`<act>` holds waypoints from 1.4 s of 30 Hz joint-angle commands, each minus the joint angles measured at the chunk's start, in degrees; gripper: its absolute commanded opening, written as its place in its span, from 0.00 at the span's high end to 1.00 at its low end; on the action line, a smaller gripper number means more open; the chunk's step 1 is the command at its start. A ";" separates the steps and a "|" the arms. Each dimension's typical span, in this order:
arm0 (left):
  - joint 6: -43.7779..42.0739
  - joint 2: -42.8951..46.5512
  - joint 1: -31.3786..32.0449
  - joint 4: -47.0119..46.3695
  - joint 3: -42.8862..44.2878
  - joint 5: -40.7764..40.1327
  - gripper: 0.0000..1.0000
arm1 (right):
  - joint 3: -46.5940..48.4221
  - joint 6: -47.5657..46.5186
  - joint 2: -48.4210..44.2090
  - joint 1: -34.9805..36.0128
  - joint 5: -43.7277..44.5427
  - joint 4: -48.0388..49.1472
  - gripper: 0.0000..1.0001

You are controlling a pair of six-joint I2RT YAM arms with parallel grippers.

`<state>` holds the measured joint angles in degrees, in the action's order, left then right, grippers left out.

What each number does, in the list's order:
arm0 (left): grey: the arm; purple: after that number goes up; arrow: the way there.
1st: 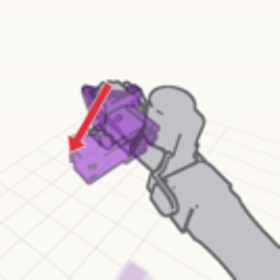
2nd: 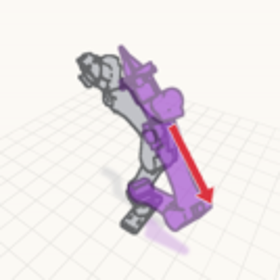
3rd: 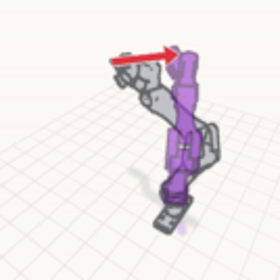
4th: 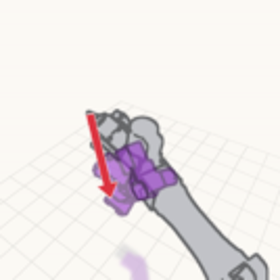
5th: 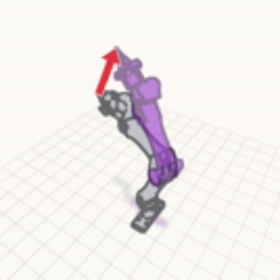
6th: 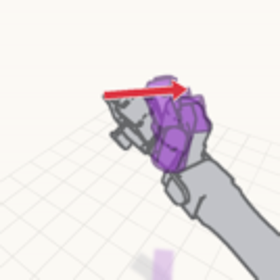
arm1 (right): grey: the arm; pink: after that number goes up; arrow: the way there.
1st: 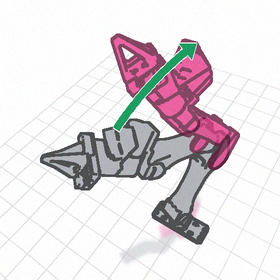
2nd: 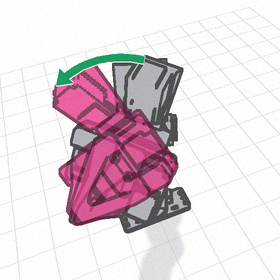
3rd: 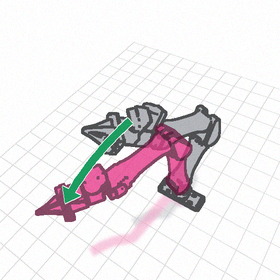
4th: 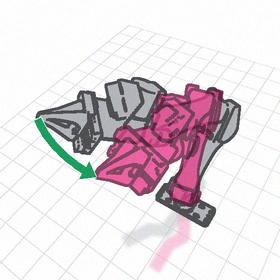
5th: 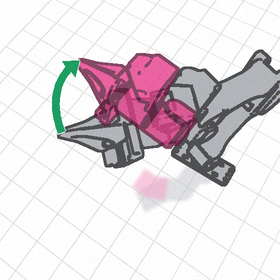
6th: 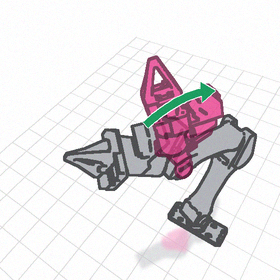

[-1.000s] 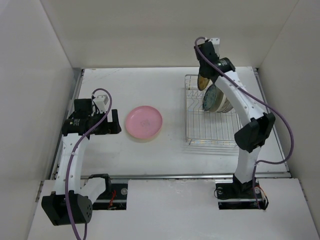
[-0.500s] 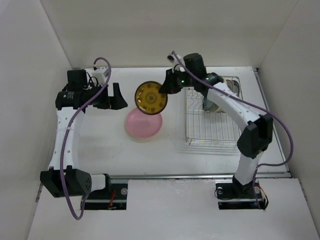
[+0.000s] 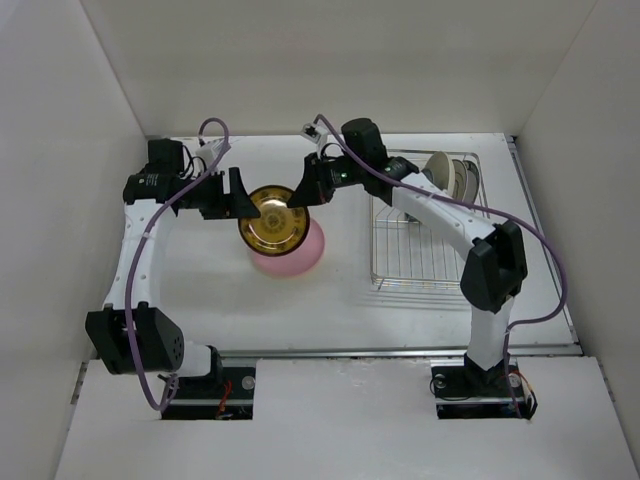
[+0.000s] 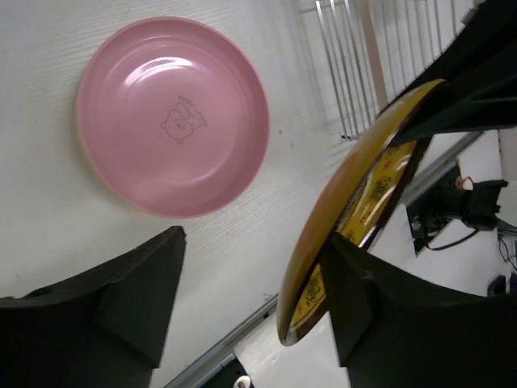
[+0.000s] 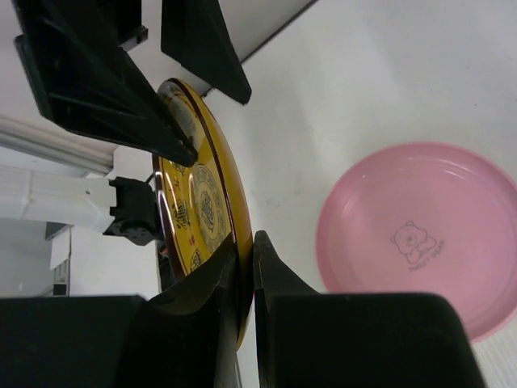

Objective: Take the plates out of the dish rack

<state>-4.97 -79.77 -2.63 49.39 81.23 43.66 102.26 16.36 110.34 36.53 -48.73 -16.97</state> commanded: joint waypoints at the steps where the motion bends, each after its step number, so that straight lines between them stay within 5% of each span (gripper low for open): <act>1: -1.43 0.58 0.52 1.50 -0.20 6.16 0.41 | 0.40 1.92 0.22 1.60 -3.74 6.60 1.00; 7: -2.76 -1.09 0.52 5.63 1.03 8.46 1.00 | 1.54 2.45 1.28 1.61 -2.34 7.22 1.00; 9: -2.76 -1.09 0.52 5.63 1.56 8.46 1.00 | 2.06 2.45 1.28 1.61 -1.03 7.22 1.00; 14: 3.20 -0.57 0.52 0.38 2.09 0.57 1.00 | 4.52 2.45 1.28 1.61 8.10 3.46 0.47; 17: 8.82 -0.57 0.52 -5.50 4.19 -8.48 1.00 | 8.13 3.67 1.28 1.00 20.39 0.02 0.33; 22: 14.54 -2.93 -0.88 -15.70 6.04 -23.94 1.00 | 5.51 10.53 -3.37 -1.47 36.67 -0.17 0.29; 28: 21.75 -19.43 -7.46 -20.65 15.69 -20.29 1.00 | 1.10 9.84 -7.16 -2.26 39.06 -0.60 0.29; 34: 26.24 -39.72 -11.51 -24.06 28.52 -6.23 1.00 | 0.57 7.99 -9.44 -2.26 37.74 -1.31 0.29; 42: 32.98 -49.69 -12.75 -33.12 30.13 -9.38 1.00 | 3.73 4.22 -11.38 -2.78 40.91 -5.43 0.28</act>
<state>23.00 -131.68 -14.87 23.62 107.94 32.62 103.11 23.27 102.17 33.82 -9.65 -20.38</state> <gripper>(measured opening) 0.086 0.721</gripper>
